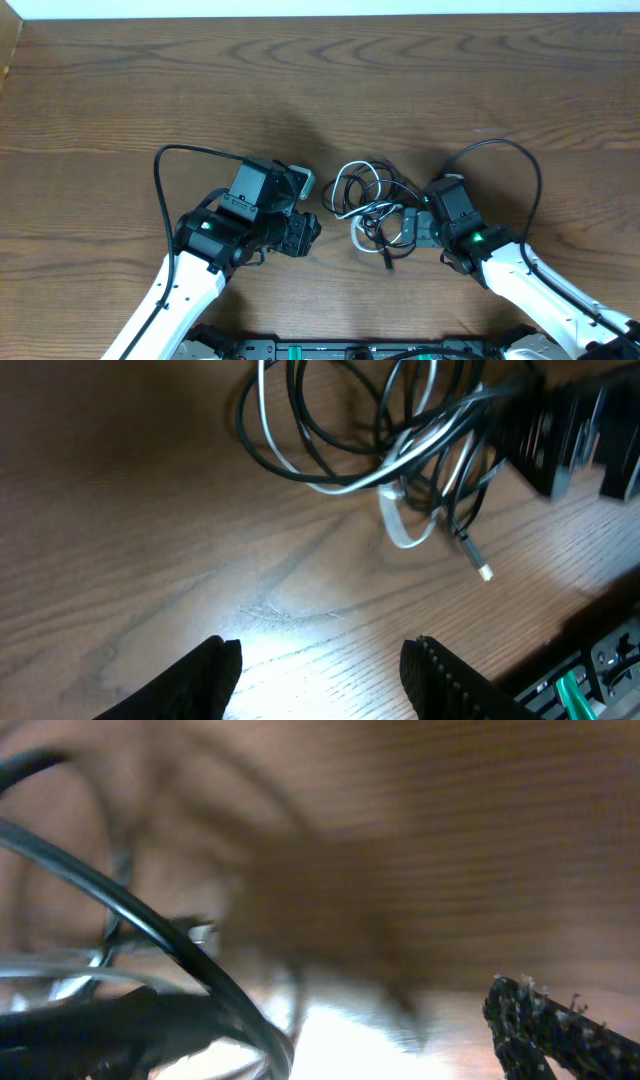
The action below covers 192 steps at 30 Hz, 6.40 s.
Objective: Untangle cables
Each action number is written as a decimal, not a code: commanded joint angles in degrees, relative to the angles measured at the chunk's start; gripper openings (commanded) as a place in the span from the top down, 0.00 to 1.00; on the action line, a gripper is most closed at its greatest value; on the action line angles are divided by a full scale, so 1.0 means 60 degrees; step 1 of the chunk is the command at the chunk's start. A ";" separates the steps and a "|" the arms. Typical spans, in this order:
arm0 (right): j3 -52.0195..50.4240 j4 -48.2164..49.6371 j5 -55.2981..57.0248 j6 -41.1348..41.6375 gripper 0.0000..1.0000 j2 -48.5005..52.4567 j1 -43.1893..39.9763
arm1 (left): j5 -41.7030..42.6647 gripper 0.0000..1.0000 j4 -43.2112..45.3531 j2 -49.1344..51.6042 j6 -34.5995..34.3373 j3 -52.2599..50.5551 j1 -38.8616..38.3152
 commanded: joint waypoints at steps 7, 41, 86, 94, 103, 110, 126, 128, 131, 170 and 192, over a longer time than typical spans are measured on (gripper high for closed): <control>0.0058 0.2965 -0.1457 -0.0229 0.01 -0.0022 0.0007 | 0.0189 0.43 0.0018 0.0000 -0.0047 0.0018 -0.0011; 0.0058 0.5016 -0.3388 -0.1851 0.80 0.0335 0.0455 | 0.0335 0.42 -0.0226 0.0000 -0.0047 0.0018 -0.0029; 0.0845 0.5468 -0.6867 -0.0670 0.99 -0.3767 0.0637 | 0.1370 0.28 0.2422 0.0007 0.0138 0.0018 -0.0029; 0.0845 0.5523 -0.7184 -0.0674 0.99 -0.3927 0.1446 | 0.1377 0.27 0.3424 0.0011 0.0131 0.0018 -0.0029; 0.1169 0.5956 -0.7184 -0.0685 0.99 -0.4510 0.1614 | 0.1370 0.25 0.3417 0.0350 0.0138 0.0018 -0.0295; 0.1894 0.6539 -0.6918 -0.0718 0.99 -0.5603 0.1577 | 0.1366 0.25 0.3421 0.1610 0.0138 0.0018 -0.0809; 0.3082 0.5971 -0.6419 -0.0892 0.99 -0.6805 -0.0470 | 0.1111 0.21 0.3388 0.3450 0.0138 0.0018 -0.1297; 0.3195 0.5770 -0.6415 -0.0896 0.99 -0.6914 -0.0831 | 0.0973 0.20 0.3388 0.3446 0.0135 0.0018 -0.1297; 0.3231 0.5282 -0.6240 -0.0896 0.99 -0.7038 -0.1406 | 0.0973 0.19 0.3391 0.3446 0.0135 0.0018 -0.1275; 0.3067 -0.5410 0.1745 0.4156 0.01 -0.4364 -0.3971 | 0.2634 0.02 0.3082 0.1020 0.0747 0.0029 -0.1268; 0.2080 -0.2422 0.2033 0.1905 0.07 0.2415 -0.3967 | 0.0066 0.02 0.0073 -0.2991 0.0601 0.0029 -0.1271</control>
